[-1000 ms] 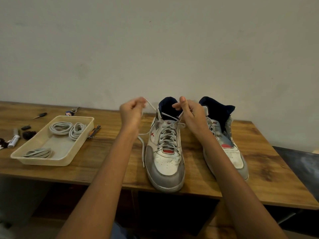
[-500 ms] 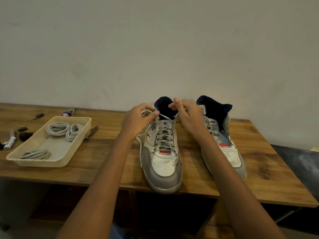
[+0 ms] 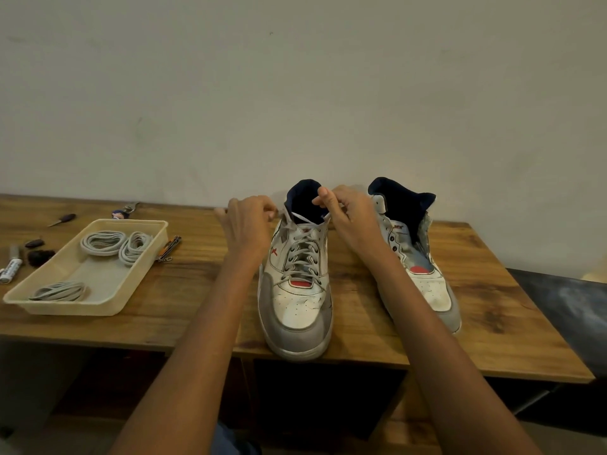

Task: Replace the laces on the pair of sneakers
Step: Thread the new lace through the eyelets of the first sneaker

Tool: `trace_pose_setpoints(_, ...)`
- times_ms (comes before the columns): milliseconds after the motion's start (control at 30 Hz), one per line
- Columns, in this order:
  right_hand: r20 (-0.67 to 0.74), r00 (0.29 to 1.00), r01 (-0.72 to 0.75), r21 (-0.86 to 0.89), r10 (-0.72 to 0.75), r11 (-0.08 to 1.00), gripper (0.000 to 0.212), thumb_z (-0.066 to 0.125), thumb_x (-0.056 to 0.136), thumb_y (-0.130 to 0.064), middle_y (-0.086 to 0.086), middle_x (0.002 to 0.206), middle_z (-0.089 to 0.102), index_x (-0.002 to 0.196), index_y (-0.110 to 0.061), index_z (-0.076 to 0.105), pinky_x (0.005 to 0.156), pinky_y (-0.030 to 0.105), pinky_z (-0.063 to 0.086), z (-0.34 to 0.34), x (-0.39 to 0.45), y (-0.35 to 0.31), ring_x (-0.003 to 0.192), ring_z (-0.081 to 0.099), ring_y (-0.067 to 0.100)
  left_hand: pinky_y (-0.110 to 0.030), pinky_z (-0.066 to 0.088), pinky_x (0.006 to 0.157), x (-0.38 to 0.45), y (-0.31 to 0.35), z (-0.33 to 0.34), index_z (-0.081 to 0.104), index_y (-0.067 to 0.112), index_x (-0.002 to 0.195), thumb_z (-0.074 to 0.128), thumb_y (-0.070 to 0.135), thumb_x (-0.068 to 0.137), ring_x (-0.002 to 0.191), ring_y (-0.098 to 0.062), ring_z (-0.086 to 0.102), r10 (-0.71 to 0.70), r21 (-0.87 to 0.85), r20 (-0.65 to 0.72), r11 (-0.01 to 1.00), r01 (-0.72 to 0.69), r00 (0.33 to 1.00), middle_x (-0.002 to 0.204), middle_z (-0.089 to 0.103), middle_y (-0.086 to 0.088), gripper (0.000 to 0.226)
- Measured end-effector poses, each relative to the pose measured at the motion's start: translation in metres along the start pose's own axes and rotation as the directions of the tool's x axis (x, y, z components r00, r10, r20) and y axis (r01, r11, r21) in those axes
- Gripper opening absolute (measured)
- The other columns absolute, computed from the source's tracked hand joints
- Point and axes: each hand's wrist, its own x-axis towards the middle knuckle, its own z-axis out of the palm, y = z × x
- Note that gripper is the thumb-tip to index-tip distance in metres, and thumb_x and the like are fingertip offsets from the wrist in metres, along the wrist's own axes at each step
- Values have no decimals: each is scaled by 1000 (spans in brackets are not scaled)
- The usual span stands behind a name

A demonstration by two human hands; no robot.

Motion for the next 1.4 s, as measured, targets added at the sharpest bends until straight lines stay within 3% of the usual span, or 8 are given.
trace_pose_setpoints(100,-2,1000,-18,16,18,1000,36,47,97,-28,12,80,66,91,-4,72,61,39,52,2,0,1,68,62,22,-35,27,97,0,-3,-1,53,23,125,67,15,84,118,-21,42,11,26,-9,1000,-11,1000,125,52,-2,45)
trace_pose_setpoints(233,-17,1000,-11,10,11,1000,40,45,96,-31,13,81,67,91,-3,73,64,39,49,4,1,-4,68,61,23,-20,51,75,-2,9,-17,58,9,97,64,1,82,76,-9,56,186,-389,-178,889,-243,966,91,59,0,18)
trace_pose_setpoints(400,-34,999,-30,31,31,999,35,47,97,-26,14,81,67,91,-2,72,67,48,51,5,0,-7,70,62,24,-23,48,71,-8,5,4,54,12,91,64,8,84,80,-18,57,143,-308,314,951,-42,939,87,59,-2,13)
trace_pose_setpoints(700,-32,997,61,-55,-63,997,34,51,95,-23,12,70,61,78,2,66,64,30,37,3,0,-24,67,49,17,-30,46,74,-5,6,-8,40,9,119,49,26,96,88,-17,56,24,-440,531,862,251,847,100,55,-3,30)
trace_pose_setpoints(800,-32,996,81,-67,-83,994,27,53,94,-24,6,88,68,99,-3,68,73,25,43,-6,1,-40,80,57,14,-30,50,70,4,6,-37,53,12,104,47,32,97,68,-13,54,14,-645,560,635,426,828,79,55,1,22)
trace_pose_setpoints(1033,366,905,-304,203,216,931,41,49,96,-33,4,90,65,126,-6,43,66,24,52,-6,-4,-75,77,66,14,-26,57,78,3,26,-55,57,10,102,38,-2,96,77,-12,68,213,-757,525,-326,566,824,86,64,-2,23)
trace_pose_setpoints(1200,507,813,-507,372,287,777,41,58,92,-10,5,68,63,129,-7,39,56,23,51,-12,-5,-74,59,62,16,-21,57,69,4,29,-51,57,4,104,43,-14,90,74,-11,67,-22,-891,453,-28,452,891,92,63,-5,27)
trace_pose_setpoints(1400,264,874,-483,378,409,789,14,53,95,-8,3,68,61,94,-5,67,59,17,51,-59,3,-51,55,58,6,-20,56,53,8,1,-42,51,-8,120,42,-18,89,72,-17,62,-223,-688,547,430,585,807,86,59,-9,35)
